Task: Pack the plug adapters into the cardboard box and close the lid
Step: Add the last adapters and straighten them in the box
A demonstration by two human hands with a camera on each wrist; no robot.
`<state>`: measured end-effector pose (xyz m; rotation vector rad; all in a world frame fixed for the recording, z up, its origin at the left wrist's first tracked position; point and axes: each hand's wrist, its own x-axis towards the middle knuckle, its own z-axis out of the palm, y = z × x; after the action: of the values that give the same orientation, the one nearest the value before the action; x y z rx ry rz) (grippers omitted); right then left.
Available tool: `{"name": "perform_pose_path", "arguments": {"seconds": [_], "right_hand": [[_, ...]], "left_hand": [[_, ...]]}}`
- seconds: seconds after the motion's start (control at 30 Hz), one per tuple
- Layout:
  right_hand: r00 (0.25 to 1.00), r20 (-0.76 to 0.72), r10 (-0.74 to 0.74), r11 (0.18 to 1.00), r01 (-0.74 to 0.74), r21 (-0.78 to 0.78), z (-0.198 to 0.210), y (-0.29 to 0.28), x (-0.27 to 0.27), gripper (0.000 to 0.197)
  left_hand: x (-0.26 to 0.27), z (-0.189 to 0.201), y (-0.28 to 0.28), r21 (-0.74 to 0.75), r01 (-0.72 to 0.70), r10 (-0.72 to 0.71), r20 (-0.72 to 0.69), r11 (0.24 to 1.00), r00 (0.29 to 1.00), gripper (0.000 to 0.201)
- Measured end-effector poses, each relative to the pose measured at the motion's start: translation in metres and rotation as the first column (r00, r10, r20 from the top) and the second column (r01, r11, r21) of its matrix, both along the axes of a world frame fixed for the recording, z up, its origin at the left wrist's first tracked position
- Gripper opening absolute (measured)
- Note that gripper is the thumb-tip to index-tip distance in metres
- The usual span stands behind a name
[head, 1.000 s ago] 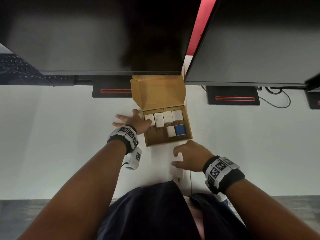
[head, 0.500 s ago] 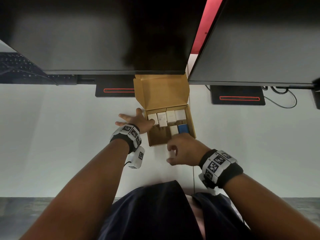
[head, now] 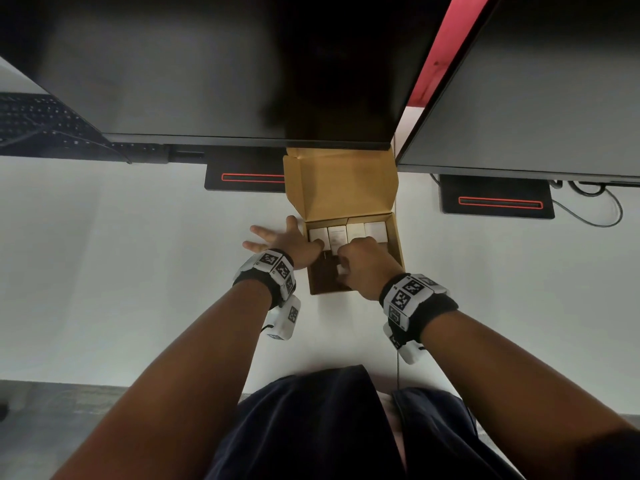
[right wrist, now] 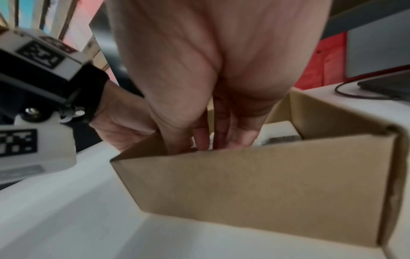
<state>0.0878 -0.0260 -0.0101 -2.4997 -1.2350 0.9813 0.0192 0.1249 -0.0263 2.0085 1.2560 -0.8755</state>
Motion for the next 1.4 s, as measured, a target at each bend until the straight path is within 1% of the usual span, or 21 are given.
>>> {"name": "perform_pose_path", "arguments": {"seconds": [0.1, 0.23, 0.37, 0.53, 0.67, 0.73, 0.8, 0.9, 0.97, 1.0, 1.07, 1.1, 1.13, 1.17, 1.2, 1.27, 1.3, 1.33, 1.4], "right_hand": [[0.999, 0.039, -0.005, 1.0, 0.005, -0.006, -0.009, 0.003, -0.003, 0.008], [0.997, 0.074, 0.006, 1.0, -0.005, -0.009, -0.013, 0.003, -0.007, 0.014], [0.997, 0.072, 0.015, 1.0, -0.014, -0.015, -0.008, 0.0, -0.004, 0.01], [0.996, 0.093, 0.017, 1.0, -0.015, -0.02, -0.007, -0.003, -0.005, 0.012], [0.998, 0.061, 0.016, 1.0, -0.016, -0.001, -0.007, -0.006, -0.004, 0.013], [0.999, 0.035, -0.004, 1.0, 0.003, 0.03, -0.004, -0.009, -0.002, 0.018], [0.996, 0.015, -0.083, 0.991, 0.081, 0.11, 0.0, -0.013, 0.004, 0.023], [0.969, 0.075, -0.234, 0.937, 0.205, 0.283, 0.007, -0.023, 0.021, 0.023], [0.936, 0.109, -0.336, 0.882, 0.271, 0.385, 0.015, -0.03, 0.032, 0.019], [0.911, 0.102, -0.4, 0.845, 0.323, 0.426, 0.016, -0.033, 0.038, 0.018], [0.844, 0.067, -0.533, 0.753, 0.437, 0.492, 0.015, -0.04, 0.05, 0.016], [0.818, 0.052, -0.573, 0.719, 0.471, 0.511, 0.013, -0.042, 0.055, 0.016], [0.815, 0.05, -0.577, 0.713, 0.473, 0.517, 0.013, -0.044, 0.059, 0.016], [0.841, 0.057, -0.537, 0.747, 0.443, 0.496, 0.013, -0.045, 0.06, 0.014], [0.887, 0.058, -0.458, 0.809, 0.389, 0.441, 0.014, -0.044, 0.058, 0.012], [0.967, 0.034, -0.252, 0.936, 0.235, 0.26, 0.015, -0.037, 0.043, 0.014], [0.985, 0.029, -0.169, 0.97, 0.161, 0.182, 0.014, -0.032, 0.033, 0.016], [0.992, 0.032, -0.124, 0.986, 0.12, 0.117, 0.011, -0.026, 0.022, 0.019], [0.99, 0.057, -0.128, 0.992, 0.126, 0.029, 0.01, -0.014, 0.003, 0.022]], "left_hand": [[0.0, 0.0, 0.0, -0.001, 0.002, -0.002, -0.001, 1.0, 1.0, 0.083], [0.001, 0.0, 0.0, -0.009, -0.005, 0.005, -0.001, 1.0, 1.0, 0.084], [0.001, 0.001, -0.001, -0.019, -0.008, 0.008, 0.004, 1.0, 1.0, 0.084], [-0.001, 0.004, -0.001, -0.016, -0.004, 0.004, 0.007, 1.0, 1.0, 0.083], [-0.003, 0.004, -0.001, -0.007, 0.012, -0.012, 0.001, 1.0, 1.0, 0.083], [-0.004, 0.004, 0.0, -0.017, 0.009, -0.009, 0.002, 1.0, 1.0, 0.085], [-0.006, 0.005, 0.002, -0.026, -0.009, 0.009, 0.009, 1.0, 1.0, 0.086], [-0.008, 0.004, 0.007, -0.042, -0.035, 0.036, 0.018, 0.998, 0.999, 0.083], [-0.01, 0.003, 0.014, -0.089, -0.069, 0.073, 0.04, 0.994, 0.997, 0.086], [-0.01, 0.005, 0.016, -0.11, -0.099, 0.106, 0.061, 0.989, 0.993, 0.091], [-0.01, 0.008, 0.02, -0.102, -0.164, 0.177, 0.132, 0.981, 0.975, 0.099], [-0.01, 0.009, 0.021, -0.094, -0.193, 0.207, 0.179, 0.977, 0.962, 0.098], [-0.009, 0.013, 0.02, -0.089, -0.209, 0.224, 0.224, 0.974, 0.948, 0.094], [-0.008, 0.017, 0.02, -0.083, -0.215, 0.23, 0.267, 0.973, 0.936, 0.088], [-0.008, 0.018, 0.019, -0.085, -0.217, 0.232, 0.301, 0.973, 0.925, 0.082], [-0.006, 0.017, 0.015, -0.13, -0.239, 0.269, 0.326, 0.962, 0.906, 0.07], [-0.005, 0.016, 0.012, -0.165, -0.261, 0.303, 0.331, 0.951, 0.894, 0.067], [-0.003, 0.016, 0.009, -0.201, -0.286, 0.34, 0.334, 0.937, 0.879, 0.064], [0.0, 0.017, 0.004, -0.254, -0.332, 0.403, 0.328, 0.909, 0.854, 0.056]]}}
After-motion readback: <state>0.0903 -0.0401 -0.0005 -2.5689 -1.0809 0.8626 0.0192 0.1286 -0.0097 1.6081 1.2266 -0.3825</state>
